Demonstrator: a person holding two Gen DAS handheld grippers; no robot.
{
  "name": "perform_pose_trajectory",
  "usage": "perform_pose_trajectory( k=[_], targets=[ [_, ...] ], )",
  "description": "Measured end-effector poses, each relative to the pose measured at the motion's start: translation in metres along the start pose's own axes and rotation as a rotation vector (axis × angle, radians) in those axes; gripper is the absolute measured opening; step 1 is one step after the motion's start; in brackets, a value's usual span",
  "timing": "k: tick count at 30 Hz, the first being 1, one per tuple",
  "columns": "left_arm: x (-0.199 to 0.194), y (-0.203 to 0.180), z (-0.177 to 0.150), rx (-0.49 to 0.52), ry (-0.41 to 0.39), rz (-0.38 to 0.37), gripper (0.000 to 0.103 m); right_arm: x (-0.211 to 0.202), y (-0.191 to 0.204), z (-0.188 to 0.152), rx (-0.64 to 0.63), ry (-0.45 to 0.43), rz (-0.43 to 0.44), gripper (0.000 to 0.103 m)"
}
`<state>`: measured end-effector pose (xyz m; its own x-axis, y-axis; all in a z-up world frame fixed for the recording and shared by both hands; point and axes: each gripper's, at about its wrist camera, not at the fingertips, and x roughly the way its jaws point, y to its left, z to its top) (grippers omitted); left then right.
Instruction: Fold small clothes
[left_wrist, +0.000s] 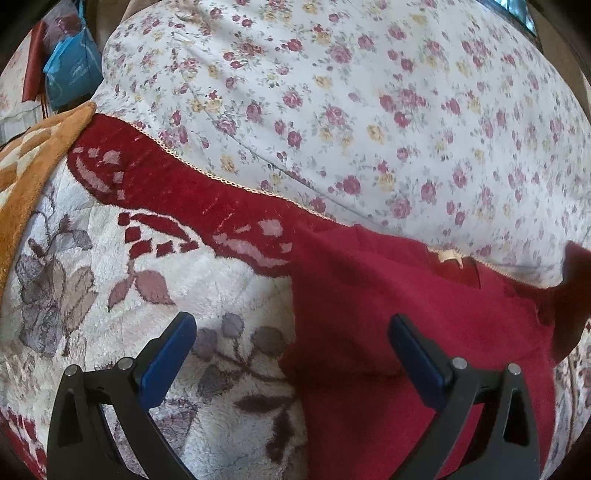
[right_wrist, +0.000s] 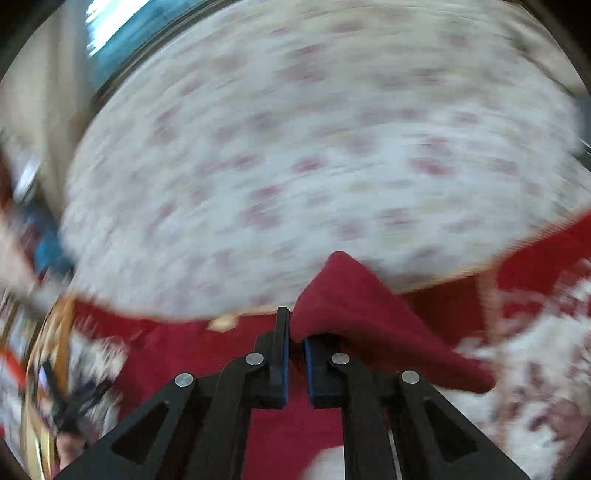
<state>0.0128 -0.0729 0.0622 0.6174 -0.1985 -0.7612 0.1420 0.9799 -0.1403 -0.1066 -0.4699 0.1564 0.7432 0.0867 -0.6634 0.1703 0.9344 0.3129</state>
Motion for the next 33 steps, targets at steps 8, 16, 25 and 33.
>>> perform_pose_trajectory(
  k=[8,16,25,33],
  targets=[
    [0.001,0.007,0.004,-0.025,0.007,-0.026,0.103,0.131,0.128,-0.093,-0.173,0.318,0.17,0.047],
    [-0.004,0.015,0.009,-0.077,0.007,-0.049,0.103,0.12,0.08,-0.089,0.001,0.232,0.162,0.074],
    [-0.006,0.027,0.017,-0.104,-0.012,-0.034,0.103,0.146,0.132,-0.057,-0.114,0.151,0.19,0.077],
    [-0.006,0.038,0.021,-0.165,-0.008,-0.052,0.103,0.128,0.148,-0.073,-0.223,0.175,0.199,0.078]
  ],
)
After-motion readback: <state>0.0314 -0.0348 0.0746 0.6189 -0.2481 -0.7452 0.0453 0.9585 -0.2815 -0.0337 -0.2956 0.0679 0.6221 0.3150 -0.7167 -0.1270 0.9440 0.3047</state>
